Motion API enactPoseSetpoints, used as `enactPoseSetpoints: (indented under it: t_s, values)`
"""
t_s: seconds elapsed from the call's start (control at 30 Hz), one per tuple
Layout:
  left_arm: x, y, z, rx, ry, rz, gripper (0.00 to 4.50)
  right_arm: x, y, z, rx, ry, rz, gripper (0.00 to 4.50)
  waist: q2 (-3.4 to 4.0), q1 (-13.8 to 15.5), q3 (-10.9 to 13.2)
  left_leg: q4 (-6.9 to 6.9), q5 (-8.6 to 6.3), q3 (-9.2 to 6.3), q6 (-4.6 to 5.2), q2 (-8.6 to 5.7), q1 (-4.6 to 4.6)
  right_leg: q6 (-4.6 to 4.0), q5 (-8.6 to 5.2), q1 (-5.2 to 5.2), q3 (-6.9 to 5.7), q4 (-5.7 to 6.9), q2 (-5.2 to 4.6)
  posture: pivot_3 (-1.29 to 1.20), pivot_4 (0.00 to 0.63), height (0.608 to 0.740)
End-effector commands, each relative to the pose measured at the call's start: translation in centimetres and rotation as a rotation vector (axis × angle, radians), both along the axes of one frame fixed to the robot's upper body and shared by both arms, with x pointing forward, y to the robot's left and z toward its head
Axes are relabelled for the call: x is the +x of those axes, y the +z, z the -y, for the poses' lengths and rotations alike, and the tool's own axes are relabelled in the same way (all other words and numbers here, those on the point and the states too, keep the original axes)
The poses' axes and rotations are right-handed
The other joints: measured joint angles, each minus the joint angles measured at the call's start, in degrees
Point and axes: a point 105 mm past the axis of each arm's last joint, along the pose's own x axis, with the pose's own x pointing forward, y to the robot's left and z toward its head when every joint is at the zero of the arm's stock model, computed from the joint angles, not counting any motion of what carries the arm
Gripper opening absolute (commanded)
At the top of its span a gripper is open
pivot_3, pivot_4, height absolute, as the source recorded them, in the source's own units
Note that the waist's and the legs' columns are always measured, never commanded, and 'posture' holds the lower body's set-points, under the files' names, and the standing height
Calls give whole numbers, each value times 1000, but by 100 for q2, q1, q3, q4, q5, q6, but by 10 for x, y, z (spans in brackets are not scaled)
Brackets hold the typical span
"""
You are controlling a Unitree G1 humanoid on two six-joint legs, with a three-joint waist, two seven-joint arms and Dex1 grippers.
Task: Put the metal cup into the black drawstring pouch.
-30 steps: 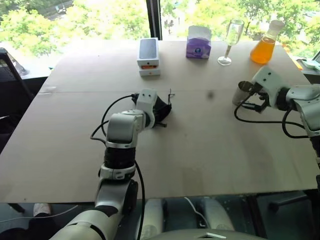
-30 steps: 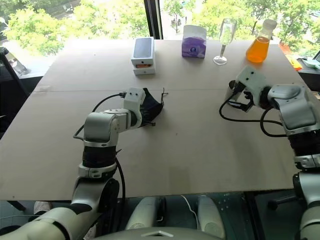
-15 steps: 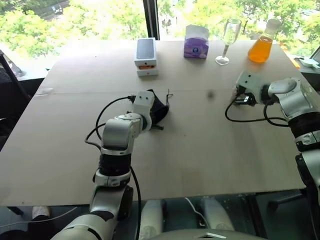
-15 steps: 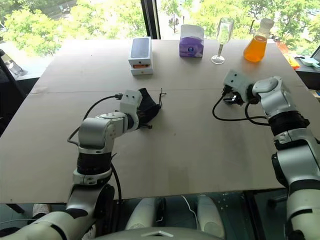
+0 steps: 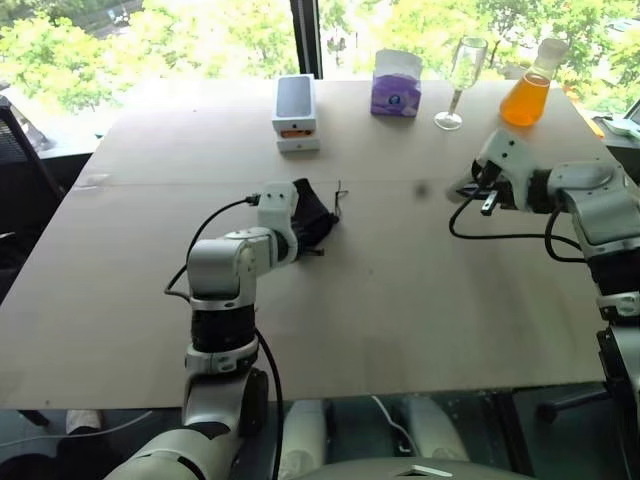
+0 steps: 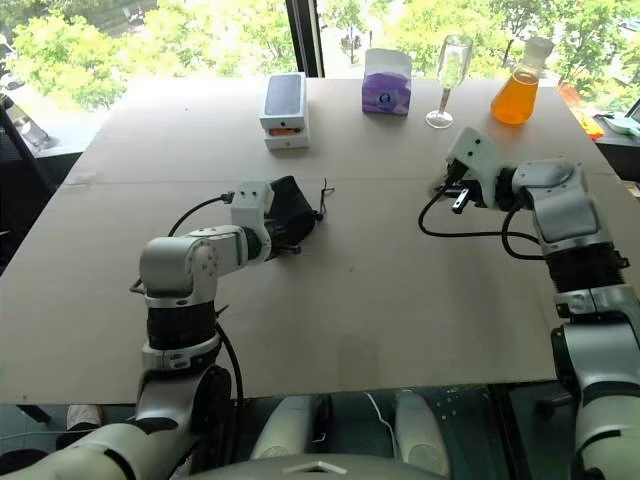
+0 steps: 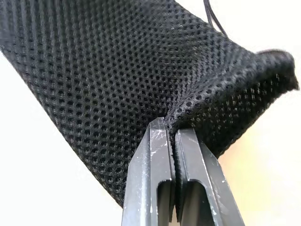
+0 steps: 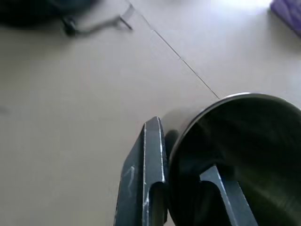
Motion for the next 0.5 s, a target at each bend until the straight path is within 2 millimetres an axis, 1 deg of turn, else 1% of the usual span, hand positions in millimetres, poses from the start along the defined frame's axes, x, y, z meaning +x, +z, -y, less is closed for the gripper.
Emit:
enactPoseSetpoints:
  t_s: [0.03,0.1,0.2,0.3,0.37,0.5]
  values:
    - [2,11,8,-136,-37,-44,0,-31,6,-27,233,-19,-16,9,0,-12,1,2,-2,1,3,-3,-3,0,0,-3,1,3,-2,0,150,740]
    - [2,15,14,-184,-70,-89,0,-43,2,-40,364,-51,-56,9,0,-11,1,6,-5,-3,8,-9,-5,1,0,-5,-4,12,-5,0,150,740]
    - [4,18,22,-181,-131,-118,0,-52,-2,-61,518,-93,-92,9,1,-18,2,16,-6,-5,12,-18,-10,2,0,-15,-4,34,-6,0,150,740]
    - [6,18,26,-200,-172,-160,0,-51,-5,-87,637,-106,-138,9,0,-30,1,20,-7,-1,15,-21,0,3,0,-13,1,44,-6,0,150,740]
    - [7,20,31,-189,-211,-173,0,-48,-9,-102,669,-104,-155,9,0,-44,2,19,-6,0,14,-25,11,2,0,-12,3,57,6,0,150,740]
    - [6,28,41,-195,-290,-174,0,-35,-18,-116,756,-128,-208,9,-2,-46,3,12,-3,1,8,-22,11,1,-1,-16,6,56,12,0,150,740]
